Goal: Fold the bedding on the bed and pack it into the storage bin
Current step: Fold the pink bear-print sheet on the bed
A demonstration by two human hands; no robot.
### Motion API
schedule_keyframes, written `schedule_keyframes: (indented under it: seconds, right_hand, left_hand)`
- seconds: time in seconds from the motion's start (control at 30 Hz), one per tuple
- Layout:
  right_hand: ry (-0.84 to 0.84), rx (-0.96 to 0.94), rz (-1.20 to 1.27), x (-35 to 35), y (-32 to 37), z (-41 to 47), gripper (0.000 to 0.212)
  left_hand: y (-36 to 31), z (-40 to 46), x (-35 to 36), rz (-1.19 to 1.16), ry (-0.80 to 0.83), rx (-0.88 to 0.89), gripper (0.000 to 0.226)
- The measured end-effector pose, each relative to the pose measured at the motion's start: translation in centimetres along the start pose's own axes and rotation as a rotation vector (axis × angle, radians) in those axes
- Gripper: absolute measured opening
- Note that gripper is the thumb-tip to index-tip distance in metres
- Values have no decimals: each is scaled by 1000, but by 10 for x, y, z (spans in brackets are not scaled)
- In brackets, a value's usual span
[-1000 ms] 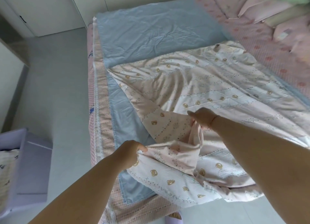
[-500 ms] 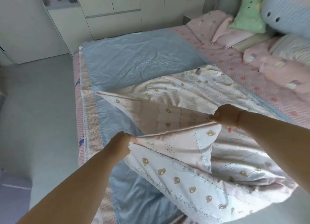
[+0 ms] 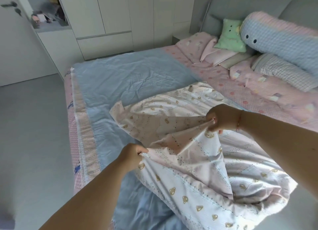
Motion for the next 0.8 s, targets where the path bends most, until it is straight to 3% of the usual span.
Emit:
schedule_keyframes:
  seconds: [0.23, 0.37, 0.57, 0.8]
  right_hand:
    - [-189, -15, 10, -37, 3, -22, 21]
    - [-125, 33, 23, -37, -16, -24, 23]
    - [-41, -4, 185, -45, -49, -24, 3]
    - [66, 4, -29, -89, -84, -1, 18]
  left_hand:
    - [-9, 2, 7, -45, -87, 31, 37]
    - [-30, 12, -10, -25, -151, 71, 34]
    - [-70, 33, -37, 49, -188, 120, 52]
    - [-127, 67, -66, 71, -266, 113, 49]
Point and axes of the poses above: each hand's wrist, its own z-axis towards the middle knuckle, its own x-axis out of the palm, y = z × x, the point moved 7 cm from there along z, towards the middle knuckle, and after that the axes turned 10 degrees about y, right-handed, at the moved point
